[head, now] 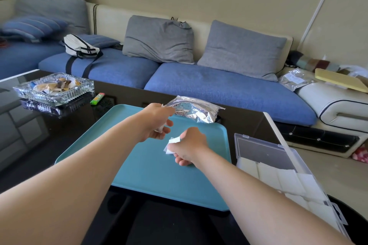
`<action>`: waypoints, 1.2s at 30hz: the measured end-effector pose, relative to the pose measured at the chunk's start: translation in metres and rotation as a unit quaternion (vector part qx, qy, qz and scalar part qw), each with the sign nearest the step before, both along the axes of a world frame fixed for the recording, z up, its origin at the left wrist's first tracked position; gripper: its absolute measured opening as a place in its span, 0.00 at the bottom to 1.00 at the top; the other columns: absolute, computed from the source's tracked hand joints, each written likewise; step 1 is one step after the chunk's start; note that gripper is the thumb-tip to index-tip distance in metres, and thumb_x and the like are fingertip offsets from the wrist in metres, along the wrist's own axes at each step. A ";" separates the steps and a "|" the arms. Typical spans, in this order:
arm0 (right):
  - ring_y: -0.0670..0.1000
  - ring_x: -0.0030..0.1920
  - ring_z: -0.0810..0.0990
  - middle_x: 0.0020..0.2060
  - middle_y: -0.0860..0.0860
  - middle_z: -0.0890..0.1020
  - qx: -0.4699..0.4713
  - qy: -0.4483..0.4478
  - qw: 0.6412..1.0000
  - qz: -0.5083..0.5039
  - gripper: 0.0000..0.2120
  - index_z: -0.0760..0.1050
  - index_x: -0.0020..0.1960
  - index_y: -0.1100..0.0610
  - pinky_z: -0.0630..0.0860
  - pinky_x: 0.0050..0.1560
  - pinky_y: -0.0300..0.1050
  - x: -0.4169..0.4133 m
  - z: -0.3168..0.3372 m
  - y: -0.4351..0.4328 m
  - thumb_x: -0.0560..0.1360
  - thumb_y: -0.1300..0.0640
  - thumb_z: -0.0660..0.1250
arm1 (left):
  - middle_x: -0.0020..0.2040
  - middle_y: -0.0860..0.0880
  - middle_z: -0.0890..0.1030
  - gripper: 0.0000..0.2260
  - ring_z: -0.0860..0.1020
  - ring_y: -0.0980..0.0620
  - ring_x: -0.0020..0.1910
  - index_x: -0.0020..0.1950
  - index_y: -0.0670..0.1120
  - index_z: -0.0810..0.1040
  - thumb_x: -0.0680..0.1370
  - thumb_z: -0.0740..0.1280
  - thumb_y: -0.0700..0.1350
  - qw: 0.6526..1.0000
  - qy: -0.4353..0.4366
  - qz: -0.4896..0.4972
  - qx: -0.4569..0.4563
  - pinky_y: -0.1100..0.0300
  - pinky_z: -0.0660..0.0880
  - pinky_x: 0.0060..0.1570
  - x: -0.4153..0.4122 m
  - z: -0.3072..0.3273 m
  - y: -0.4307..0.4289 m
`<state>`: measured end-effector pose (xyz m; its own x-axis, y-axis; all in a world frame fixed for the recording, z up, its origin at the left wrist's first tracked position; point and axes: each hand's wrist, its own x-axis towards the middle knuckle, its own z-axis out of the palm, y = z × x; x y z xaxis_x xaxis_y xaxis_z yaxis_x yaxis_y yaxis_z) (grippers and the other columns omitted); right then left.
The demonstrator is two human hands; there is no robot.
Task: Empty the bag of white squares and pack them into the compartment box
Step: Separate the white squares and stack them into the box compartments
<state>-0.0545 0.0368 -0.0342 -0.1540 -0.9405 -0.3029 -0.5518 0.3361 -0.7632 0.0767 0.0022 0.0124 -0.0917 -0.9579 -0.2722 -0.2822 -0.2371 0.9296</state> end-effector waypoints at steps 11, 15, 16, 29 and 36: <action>0.52 0.31 0.75 0.46 0.54 0.85 -0.020 0.094 0.992 0.084 0.07 0.82 0.43 0.58 0.73 0.32 0.39 -0.003 0.002 0.007 0.67 0.59 0.78 | 0.49 0.44 0.77 0.22 0.76 0.46 0.40 0.57 0.47 0.77 0.85 0.56 0.63 1.000 0.025 -0.007 -0.005 0.56 0.74 0.34 0.001 0.004 0.004; 0.51 0.35 0.79 0.43 0.50 0.84 -0.064 0.054 0.994 0.066 0.11 0.82 0.50 0.53 0.71 0.29 0.37 -0.017 0.014 0.017 0.69 0.56 0.79 | 0.48 0.43 0.77 0.25 0.75 0.45 0.40 0.56 0.45 0.76 0.85 0.52 0.64 0.999 0.052 0.010 0.001 0.54 0.72 0.36 0.001 0.007 0.009; 0.51 0.33 0.79 0.42 0.51 0.85 -0.085 0.021 0.995 0.043 0.11 0.80 0.49 0.52 0.72 0.28 0.38 -0.020 0.019 0.018 0.70 0.57 0.79 | 0.48 0.43 0.77 0.24 0.76 0.45 0.40 0.55 0.45 0.76 0.85 0.52 0.64 0.998 0.058 0.017 0.000 0.54 0.72 0.36 0.001 0.007 0.010; 0.55 0.37 0.88 0.45 0.48 0.88 -0.296 -0.152 0.943 0.028 0.08 0.84 0.50 0.52 0.77 0.32 0.41 -0.052 0.068 0.056 0.75 0.52 0.80 | 0.54 0.40 0.85 0.39 0.80 0.43 0.50 0.59 0.36 0.84 0.86 0.44 0.65 0.961 0.231 -0.147 0.030 0.54 0.76 0.54 -0.033 0.023 0.044; 0.48 0.26 0.82 0.35 0.46 0.85 -0.355 -0.049 0.932 0.061 0.04 0.86 0.44 0.46 0.70 0.27 0.33 -0.065 0.072 0.063 0.76 0.53 0.79 | 0.49 0.36 0.80 0.39 0.76 0.42 0.41 0.67 0.31 0.78 0.86 0.48 0.66 0.940 0.292 -0.176 0.033 0.50 0.72 0.56 -0.041 0.024 0.047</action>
